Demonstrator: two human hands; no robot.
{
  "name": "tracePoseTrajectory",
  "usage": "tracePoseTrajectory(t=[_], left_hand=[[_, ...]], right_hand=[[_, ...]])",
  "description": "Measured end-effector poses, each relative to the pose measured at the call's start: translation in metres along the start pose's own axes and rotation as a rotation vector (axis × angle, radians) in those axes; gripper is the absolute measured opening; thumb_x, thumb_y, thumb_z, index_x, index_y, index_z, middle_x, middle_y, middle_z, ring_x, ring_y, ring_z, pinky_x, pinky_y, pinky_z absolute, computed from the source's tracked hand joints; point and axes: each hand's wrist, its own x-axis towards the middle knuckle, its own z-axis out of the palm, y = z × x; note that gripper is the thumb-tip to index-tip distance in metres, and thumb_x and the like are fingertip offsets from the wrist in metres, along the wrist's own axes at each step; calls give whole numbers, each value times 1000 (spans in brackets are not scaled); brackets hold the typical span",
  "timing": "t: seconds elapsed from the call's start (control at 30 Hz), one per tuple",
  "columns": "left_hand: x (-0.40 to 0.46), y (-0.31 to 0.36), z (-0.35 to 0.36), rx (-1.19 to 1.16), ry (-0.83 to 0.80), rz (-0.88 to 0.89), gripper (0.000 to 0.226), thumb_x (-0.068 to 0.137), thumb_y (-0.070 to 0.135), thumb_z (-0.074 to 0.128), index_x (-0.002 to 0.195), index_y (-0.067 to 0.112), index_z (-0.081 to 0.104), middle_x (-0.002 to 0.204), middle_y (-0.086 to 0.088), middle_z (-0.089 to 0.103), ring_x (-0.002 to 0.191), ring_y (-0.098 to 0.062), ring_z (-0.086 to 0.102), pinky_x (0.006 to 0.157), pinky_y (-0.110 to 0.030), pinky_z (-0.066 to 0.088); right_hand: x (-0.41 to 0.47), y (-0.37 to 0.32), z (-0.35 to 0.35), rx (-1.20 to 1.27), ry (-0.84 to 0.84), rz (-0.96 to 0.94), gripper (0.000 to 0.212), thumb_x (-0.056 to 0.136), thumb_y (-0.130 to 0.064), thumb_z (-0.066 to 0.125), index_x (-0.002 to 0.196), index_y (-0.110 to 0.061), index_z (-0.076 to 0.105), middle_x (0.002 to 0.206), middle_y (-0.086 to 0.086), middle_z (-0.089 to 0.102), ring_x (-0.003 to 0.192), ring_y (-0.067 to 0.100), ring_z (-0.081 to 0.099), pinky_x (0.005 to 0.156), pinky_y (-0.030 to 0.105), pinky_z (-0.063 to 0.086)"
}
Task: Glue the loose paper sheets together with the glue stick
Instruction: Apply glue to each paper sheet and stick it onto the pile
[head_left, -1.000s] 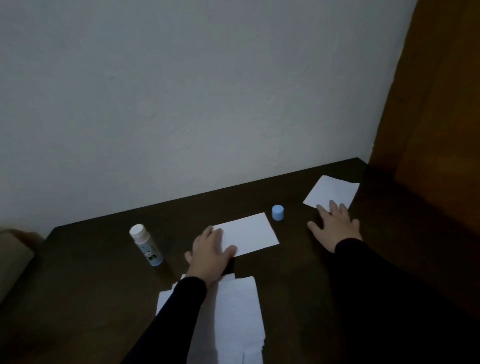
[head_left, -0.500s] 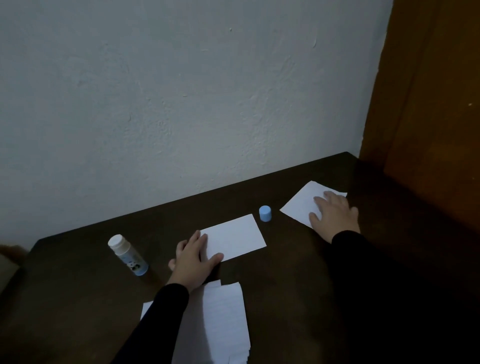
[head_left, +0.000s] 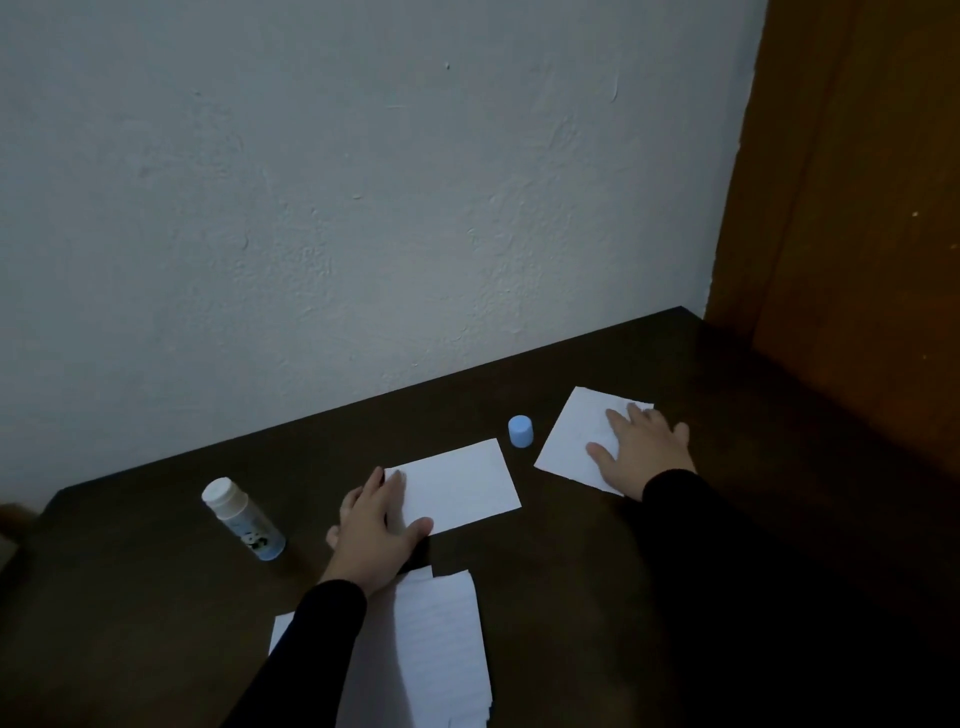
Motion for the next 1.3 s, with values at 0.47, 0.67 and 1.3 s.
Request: tracePoseTrajectory(t=[0.47,0.67,1.3], left_hand=[[-6,1,1,-59,52,1,67,87,49,64,146,36,35,161,9,15,147,-21,8,115,-56,6],[-18,8,-2,-310,159,-3,75,77,65,64,142,40,35,155,6,28,143,-21,23,114,-55,8],[-13,-20,13,-727,25,-157,35,66,66,63,97,51,62,120,10,61,122,-25,48,101,-52,44]], right_hand=[[-27,-24,-6,690,289,141,54,95,-17,57,146,-16,38,150,5,36,139,21,33,112,34,31],[-56,-71,-43,1033,318,-167,49,95,-12,57,142,-15,45,147,0,40,134,13,37,104,19,27],[-58,-104,-18,1223,10,-268,68,88,-22,67,146,-33,33,132,-7,50,94,3,54,84,23,43]])
